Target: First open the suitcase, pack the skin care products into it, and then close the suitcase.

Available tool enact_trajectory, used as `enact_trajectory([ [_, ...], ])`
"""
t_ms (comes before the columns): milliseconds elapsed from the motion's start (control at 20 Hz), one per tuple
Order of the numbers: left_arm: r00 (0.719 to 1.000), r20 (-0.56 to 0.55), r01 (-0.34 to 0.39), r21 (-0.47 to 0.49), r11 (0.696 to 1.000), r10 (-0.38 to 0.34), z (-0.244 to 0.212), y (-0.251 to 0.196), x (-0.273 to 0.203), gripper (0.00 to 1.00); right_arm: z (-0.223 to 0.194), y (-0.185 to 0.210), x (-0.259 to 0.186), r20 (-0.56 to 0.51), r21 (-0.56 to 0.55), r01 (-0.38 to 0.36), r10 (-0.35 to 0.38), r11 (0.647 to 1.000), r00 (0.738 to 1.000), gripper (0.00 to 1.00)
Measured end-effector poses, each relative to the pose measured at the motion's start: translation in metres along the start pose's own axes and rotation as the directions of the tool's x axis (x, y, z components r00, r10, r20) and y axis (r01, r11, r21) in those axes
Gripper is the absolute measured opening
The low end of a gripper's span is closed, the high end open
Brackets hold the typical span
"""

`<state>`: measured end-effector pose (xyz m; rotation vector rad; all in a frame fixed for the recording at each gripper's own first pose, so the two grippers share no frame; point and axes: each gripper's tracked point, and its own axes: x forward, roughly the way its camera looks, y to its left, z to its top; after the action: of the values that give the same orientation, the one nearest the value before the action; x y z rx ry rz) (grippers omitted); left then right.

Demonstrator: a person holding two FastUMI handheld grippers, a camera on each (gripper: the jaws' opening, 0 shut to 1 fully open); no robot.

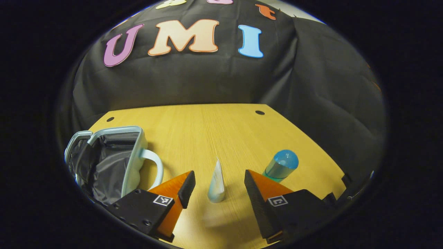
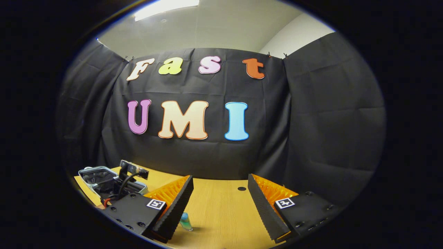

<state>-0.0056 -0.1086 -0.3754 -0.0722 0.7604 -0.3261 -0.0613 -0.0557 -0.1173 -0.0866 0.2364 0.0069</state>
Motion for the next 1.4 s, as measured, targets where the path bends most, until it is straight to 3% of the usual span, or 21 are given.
enact_trajectory([
  [150,1.000,-0.020,-0.013,-0.005,1.000,0.013,-0.011,0.002,0.010,0.71,-0.012,0.006,0.001,-0.010,-0.003,-0.021,0.021,1.000,1.000,0.99],
  [250,0.999,-0.003,-0.035,-0.001,0.999,0.035,-0.009,0.008,0.016,0.46,-0.017,0.013,0.004,-0.006,-0.008,-0.041,0.041,0.999,0.999,0.99],
  [300,0.999,0.010,-0.039,-0.010,0.999,0.040,-0.009,0.011,0.019,0.24,-0.022,0.016,0.007,-0.011,-0.011,-0.046,0.046,0.999,0.999,0.99],
  [550,0.999,0.029,0.022,-0.050,0.998,-0.020,0.005,0.012,0.010,0.06,-0.043,0.037,0.028,-0.041,0.006,-0.064,0.064,0.998,0.997,0.99],
  [600,0.999,0.031,0.031,-0.040,0.999,-0.030,0.011,0.014,0.004,0.12,-0.049,0.044,0.033,-0.054,0.012,-0.070,0.071,0.997,0.996,0.99],
  [850,0.997,0.057,0.062,-0.015,0.998,-0.061,0.047,0.022,-0.038,0.08,-0.098,0.083,0.053,-0.137,0.007,-0.116,0.116,0.993,0.984,0.99],
  [1050,0.995,0.082,0.059,-0.005,0.998,-0.059,0.066,0.028,-0.068,0.12,-0.147,0.104,0.058,-0.223,0.001,-0.139,0.136,0.990,0.965,0.99],
  [1400,0.993,0.120,0.024,-0.015,1.000,-0.022,0.089,0.050,-0.103,0.05,-0.233,0.118,0.062,-0.366,0.000,-0.153,0.142,0.988,0.920,0.99],
])
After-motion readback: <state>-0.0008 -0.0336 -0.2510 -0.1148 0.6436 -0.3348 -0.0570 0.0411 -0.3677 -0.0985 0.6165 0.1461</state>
